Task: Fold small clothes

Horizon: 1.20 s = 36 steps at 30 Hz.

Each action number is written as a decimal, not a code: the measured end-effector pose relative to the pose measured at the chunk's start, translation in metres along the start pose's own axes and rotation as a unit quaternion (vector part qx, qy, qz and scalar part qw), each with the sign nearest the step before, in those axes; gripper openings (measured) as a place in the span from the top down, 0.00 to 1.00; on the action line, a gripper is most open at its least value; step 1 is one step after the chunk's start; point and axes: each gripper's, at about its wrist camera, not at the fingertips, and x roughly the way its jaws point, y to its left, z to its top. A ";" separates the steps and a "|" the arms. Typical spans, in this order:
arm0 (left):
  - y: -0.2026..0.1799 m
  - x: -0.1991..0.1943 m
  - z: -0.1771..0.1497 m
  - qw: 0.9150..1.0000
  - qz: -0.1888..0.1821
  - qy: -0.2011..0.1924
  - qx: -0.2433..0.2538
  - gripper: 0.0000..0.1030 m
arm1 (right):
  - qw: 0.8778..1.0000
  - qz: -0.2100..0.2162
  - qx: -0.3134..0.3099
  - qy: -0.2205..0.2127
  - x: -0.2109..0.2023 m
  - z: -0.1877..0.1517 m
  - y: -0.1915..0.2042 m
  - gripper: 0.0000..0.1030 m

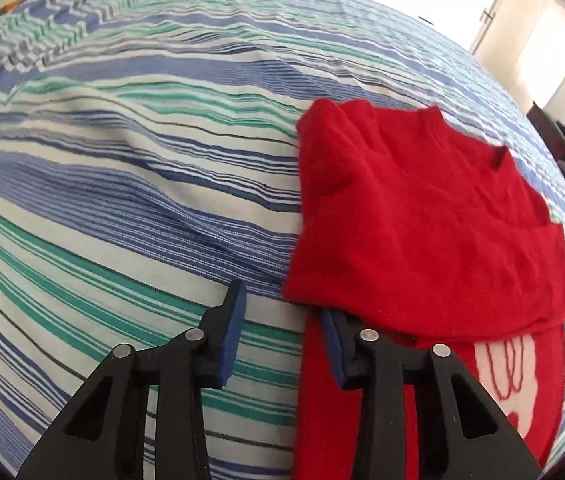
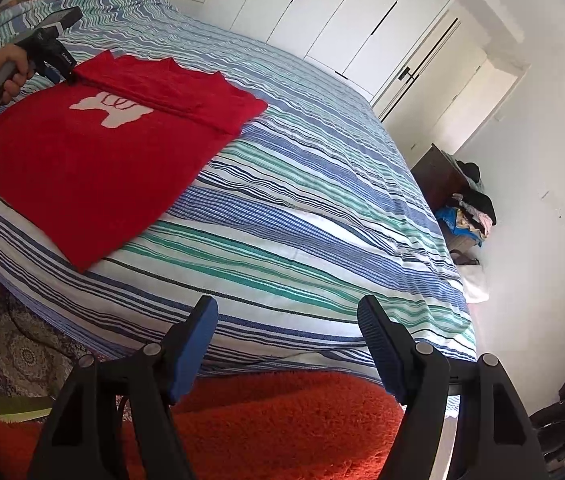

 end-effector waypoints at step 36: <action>-0.005 -0.004 -0.021 1.000 0.007 -0.003 0.020 0.48 | 0.894 0.318 0.262 0.174 0.265 0.252 0.039 0.88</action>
